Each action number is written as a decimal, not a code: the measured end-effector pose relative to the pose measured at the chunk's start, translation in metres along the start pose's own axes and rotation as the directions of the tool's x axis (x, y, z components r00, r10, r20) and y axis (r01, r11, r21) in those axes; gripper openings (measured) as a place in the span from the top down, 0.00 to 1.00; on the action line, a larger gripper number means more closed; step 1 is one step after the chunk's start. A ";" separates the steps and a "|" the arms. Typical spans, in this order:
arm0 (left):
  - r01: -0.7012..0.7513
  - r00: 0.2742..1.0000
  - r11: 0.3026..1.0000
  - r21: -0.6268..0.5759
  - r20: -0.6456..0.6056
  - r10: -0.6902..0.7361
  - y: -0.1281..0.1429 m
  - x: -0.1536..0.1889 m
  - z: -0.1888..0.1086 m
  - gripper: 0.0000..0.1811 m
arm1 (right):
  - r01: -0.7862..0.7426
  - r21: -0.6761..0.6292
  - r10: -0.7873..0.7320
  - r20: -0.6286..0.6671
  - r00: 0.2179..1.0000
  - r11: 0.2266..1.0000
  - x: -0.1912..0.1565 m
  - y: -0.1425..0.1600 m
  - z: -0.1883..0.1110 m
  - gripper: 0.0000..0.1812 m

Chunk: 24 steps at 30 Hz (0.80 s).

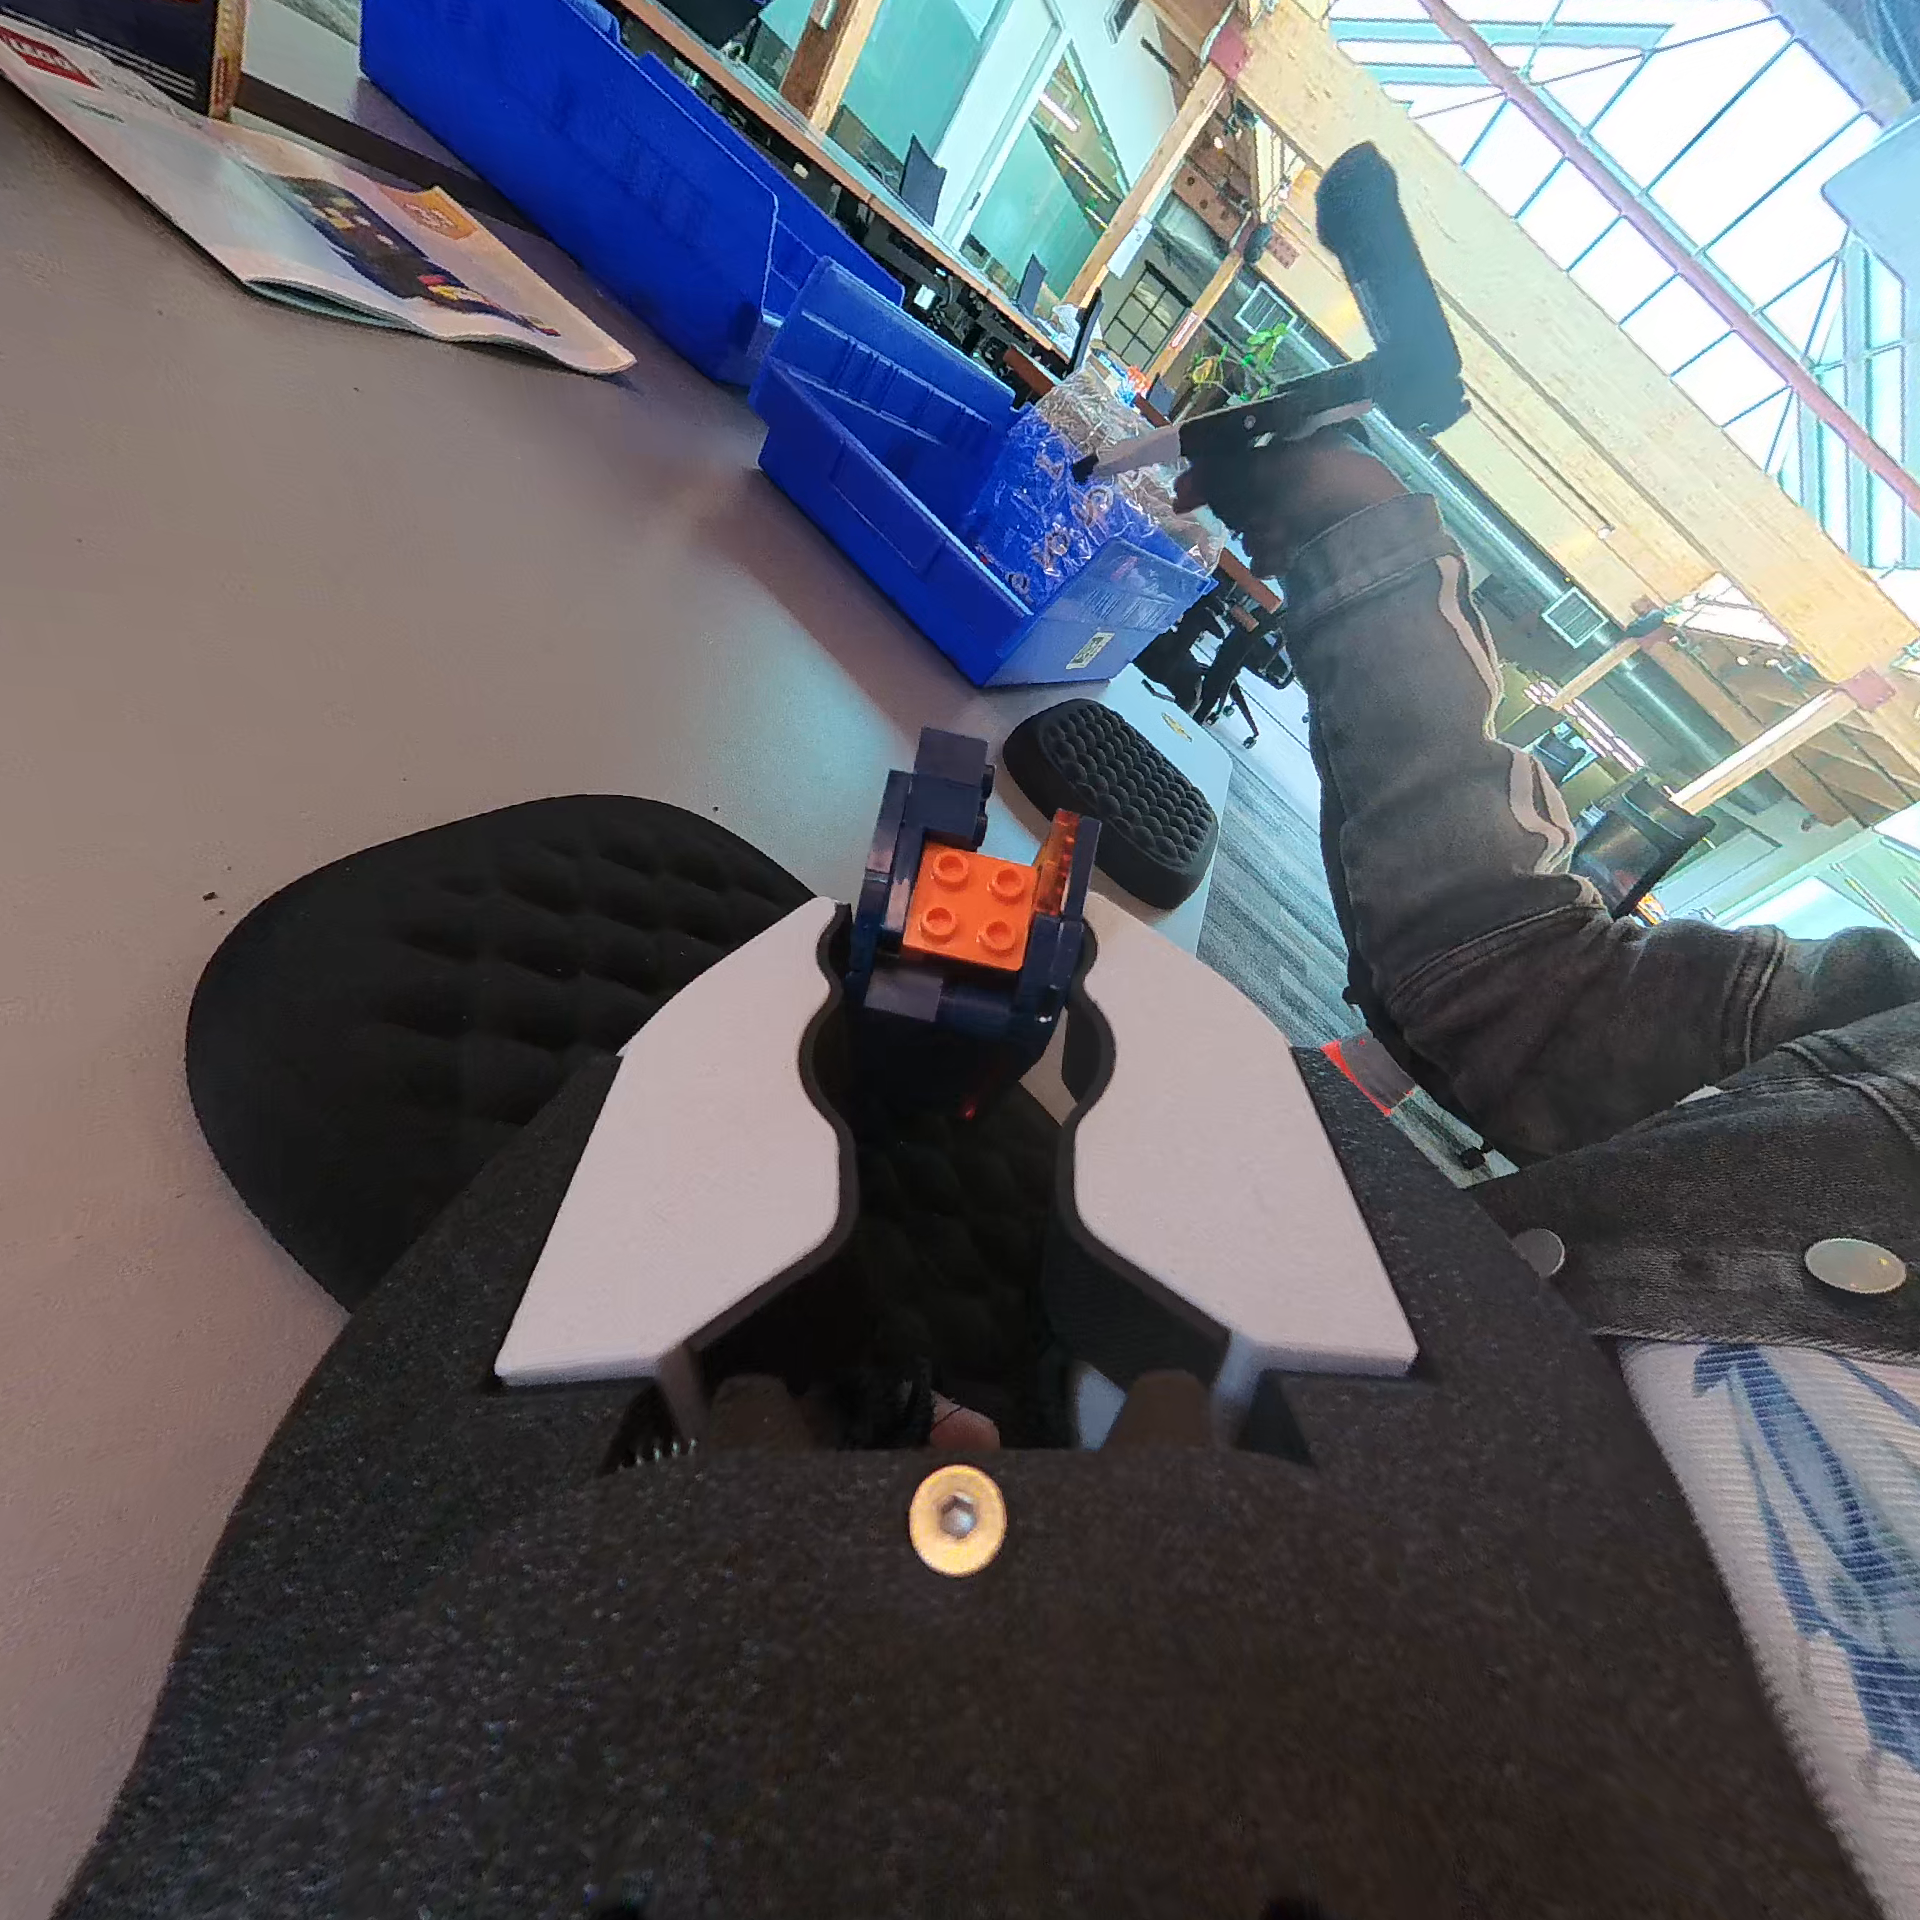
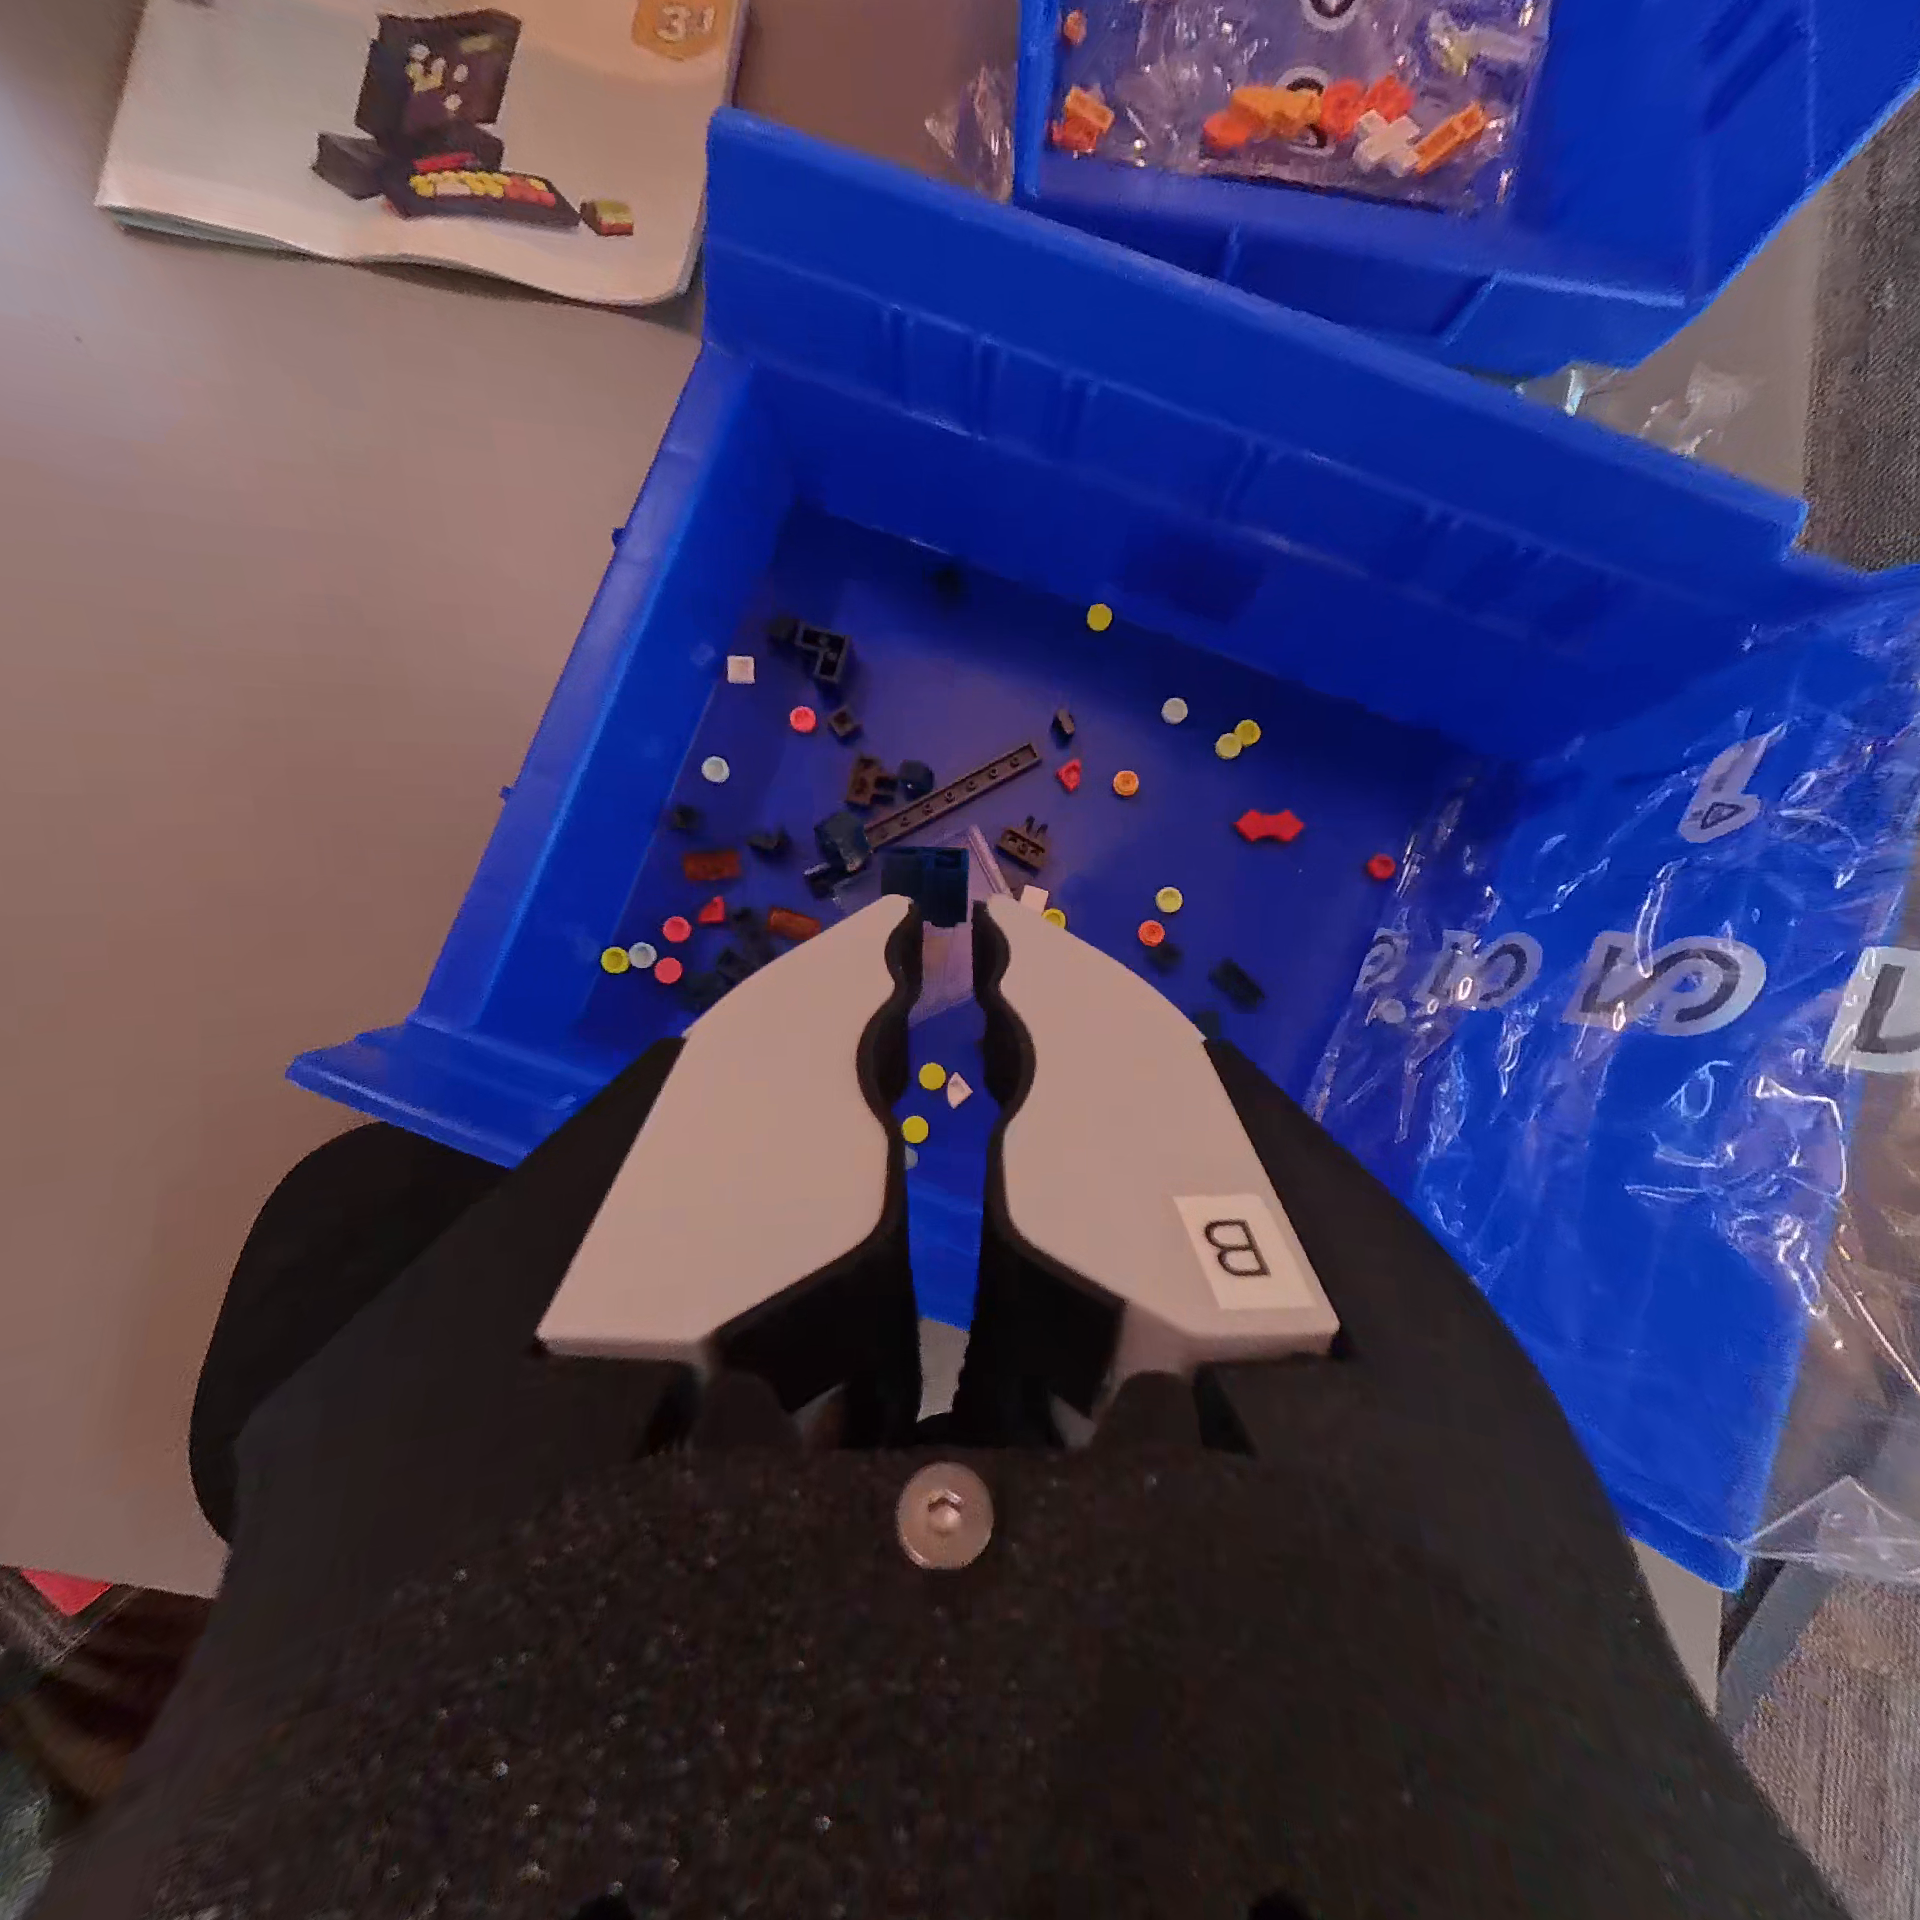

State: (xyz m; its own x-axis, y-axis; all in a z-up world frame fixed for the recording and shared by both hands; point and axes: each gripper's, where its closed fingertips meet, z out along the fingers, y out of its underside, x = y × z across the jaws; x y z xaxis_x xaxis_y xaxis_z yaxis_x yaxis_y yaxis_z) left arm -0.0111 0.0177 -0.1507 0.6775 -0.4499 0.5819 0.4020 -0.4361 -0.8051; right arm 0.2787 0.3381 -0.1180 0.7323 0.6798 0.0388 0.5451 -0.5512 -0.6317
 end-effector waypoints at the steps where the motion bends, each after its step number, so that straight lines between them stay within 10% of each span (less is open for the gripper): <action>1: 0.000 1.000 1.000 0.000 -0.001 0.000 0.000 0.000 0.000 0.79 | 0.008 0.010 -0.008 -0.007 1.000 1.000 0.000 -0.001 -0.001 0.94; 12: 0.001 1.000 1.000 0.000 -0.005 -0.001 0.000 0.000 0.000 0.79 | -0.002 -0.040 0.002 -0.002 1.000 0.999 0.003 0.009 0.007 0.82; 24: 0.007 1.000 1.000 -0.008 -0.010 -0.007 0.001 0.000 0.001 0.79 | 0.117 -0.512 -0.055 0.135 0.989 0.851 0.022 0.015 0.052 0.68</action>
State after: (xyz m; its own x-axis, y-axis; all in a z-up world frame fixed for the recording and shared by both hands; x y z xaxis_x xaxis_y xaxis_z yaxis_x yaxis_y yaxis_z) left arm -0.0101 0.0176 -0.1515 0.6682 -0.4547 0.5889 0.4019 -0.4455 -0.8000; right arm 0.2812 0.3704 -0.1671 0.6395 0.7681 -0.0319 0.7585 -0.6372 -0.1365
